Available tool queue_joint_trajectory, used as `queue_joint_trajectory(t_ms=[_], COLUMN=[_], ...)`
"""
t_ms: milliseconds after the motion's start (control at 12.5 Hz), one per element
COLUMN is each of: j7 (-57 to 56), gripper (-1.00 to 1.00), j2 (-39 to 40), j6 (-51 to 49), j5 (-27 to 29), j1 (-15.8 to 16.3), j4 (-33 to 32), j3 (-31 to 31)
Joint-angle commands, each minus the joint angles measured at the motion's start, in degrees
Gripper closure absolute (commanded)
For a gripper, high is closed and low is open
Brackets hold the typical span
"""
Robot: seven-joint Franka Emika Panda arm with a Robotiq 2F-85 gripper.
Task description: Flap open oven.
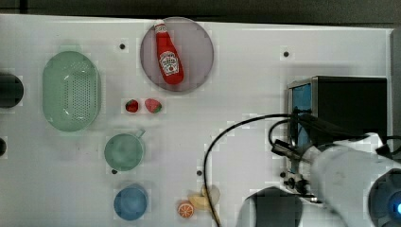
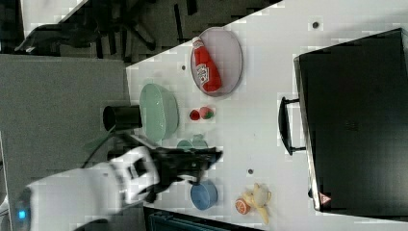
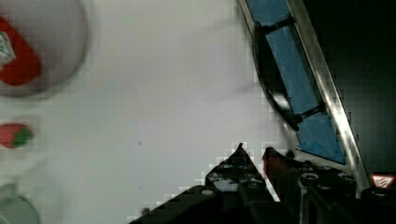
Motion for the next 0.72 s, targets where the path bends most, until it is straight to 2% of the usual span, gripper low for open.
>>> queue_joint_trajectory(t_ms=[80, 320, 720], j7=[-13.17, -18.34, -19.31], gripper=[0.65, 0.65, 0.65], j2=[4.23, 9.6, 17.14], j6=[5.11, 10.92, 20.36], j5=[0.0, 0.0, 0.0], j1=[-0.11, -0.24, -0.38], j4=[-0.56, -0.42, -0.44], j3=[-1.77, -4.61, -7.44])
